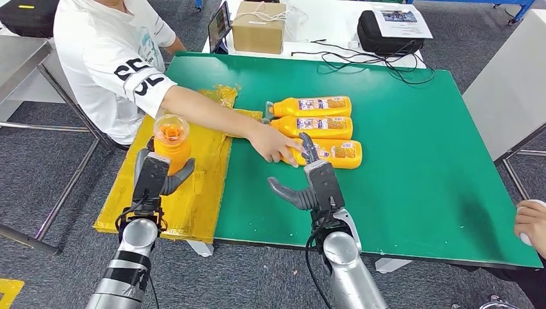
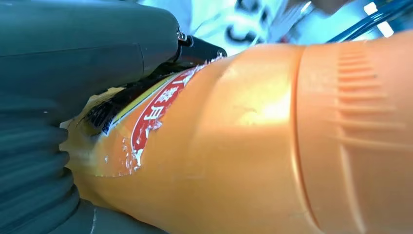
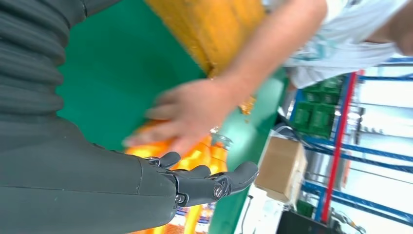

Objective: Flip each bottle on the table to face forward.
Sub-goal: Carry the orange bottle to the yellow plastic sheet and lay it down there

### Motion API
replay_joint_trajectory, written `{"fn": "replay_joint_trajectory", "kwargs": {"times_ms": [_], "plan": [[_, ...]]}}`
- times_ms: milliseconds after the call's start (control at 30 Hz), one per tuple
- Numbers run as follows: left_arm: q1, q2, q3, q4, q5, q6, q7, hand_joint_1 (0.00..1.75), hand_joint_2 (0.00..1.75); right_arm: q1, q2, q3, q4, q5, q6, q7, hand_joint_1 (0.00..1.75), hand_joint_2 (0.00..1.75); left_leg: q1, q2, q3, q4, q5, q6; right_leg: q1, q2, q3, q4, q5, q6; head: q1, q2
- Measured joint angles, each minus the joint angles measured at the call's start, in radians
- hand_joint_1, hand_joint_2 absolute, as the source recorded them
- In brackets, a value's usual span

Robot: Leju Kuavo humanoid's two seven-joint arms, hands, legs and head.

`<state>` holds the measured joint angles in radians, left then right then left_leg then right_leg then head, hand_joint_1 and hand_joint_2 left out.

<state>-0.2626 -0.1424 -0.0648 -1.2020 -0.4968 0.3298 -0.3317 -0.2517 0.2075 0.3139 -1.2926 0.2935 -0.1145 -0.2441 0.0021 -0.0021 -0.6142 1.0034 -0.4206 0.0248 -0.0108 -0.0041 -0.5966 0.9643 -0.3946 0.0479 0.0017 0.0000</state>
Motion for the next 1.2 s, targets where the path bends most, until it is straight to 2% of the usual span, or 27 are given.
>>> {"fn": "replay_joint_trajectory", "kwargs": {"times_ms": [200, 400, 467, 700, 1000, 1200], "plan": [[-0.009, 0.041, 0.014, 0.023, -0.381, 0.103, 0.02, 1.75, 1.75, 0.001, -0.001, -0.021, -0.046, -0.039, 0.019, -0.006, 0.0, 1.75, 0.0, 0.001, 0.0, 0.0, 0.0, 0.0, 0.0, 0.0, 0.0, 0.0, 0.0, 0.0, 0.0, 0.0], [-0.029, 0.127, -0.022, 0.144, -0.883, 0.191, 0.095, 1.75, 1.75, -0.013, -0.01, -0.03, -0.056, -0.065, 0.055, -0.01, 0.0, 1.75, 0.0, 0.001, 0.0, 0.0, 0.0, 0.0, 0.0, 0.0, 0.0, 0.0, 0.0, 0.0, 0.0, 0.0], [-0.041, 0.157, -0.051, 0.205, -0.99, 0.208, 0.114, 1.75, 1.75, -0.025, -0.014, -0.03, -0.056, -0.067, 0.062, -0.01, 0.0, 1.75, 0.0, 0.002, 0.0, 0.0, 0.0, 0.0, 0.0, 0.0, 0.0, 0.0, 0.0, 0.0, 0.0, 0.0], [-0.081, 0.22, -0.147, 0.358, -1.062, 0.205, 0.152, 1.75, 1.75, -0.029, -0.029, -0.031, -0.061, -0.075, 0.068, -0.01, 0.0, 1.75, 0.0, 0.002, 0.0, 0.0, 0.001, 0.0, 0.0, 0.0, -0.001, 0.0, 0.0, 0.0, 0.0, 0.0], [-0.162, 0.285, -0.286, 0.492, -1.062, 0.133, 0.116, 1.75, 1.75, -0.022, -0.053, -0.034, -0.083, -0.075, 0.089, -0.023, 0.0, 1.75, 0.0, 0.001, 0.001, 0.0, 0.001, -0.001, 0.0, 0.0, 0.0, 0.0, 0.0, 0.0, 0.0, 0.0], [-0.213, 0.304, -0.333, 0.551, -1.059, 0.108, 0.087, 1.75, 1.75, -0.022, -0.065, -0.036, -0.093, -0.075, 0.097, -0.023, 0.0, 1.75, 0.0, 0.001, 0.004, 0.0, 0.001, -0.001, 0.0, 0.0, 0.004, 0.001, 0.0, 0.0, 0.0, 0.0]]}}
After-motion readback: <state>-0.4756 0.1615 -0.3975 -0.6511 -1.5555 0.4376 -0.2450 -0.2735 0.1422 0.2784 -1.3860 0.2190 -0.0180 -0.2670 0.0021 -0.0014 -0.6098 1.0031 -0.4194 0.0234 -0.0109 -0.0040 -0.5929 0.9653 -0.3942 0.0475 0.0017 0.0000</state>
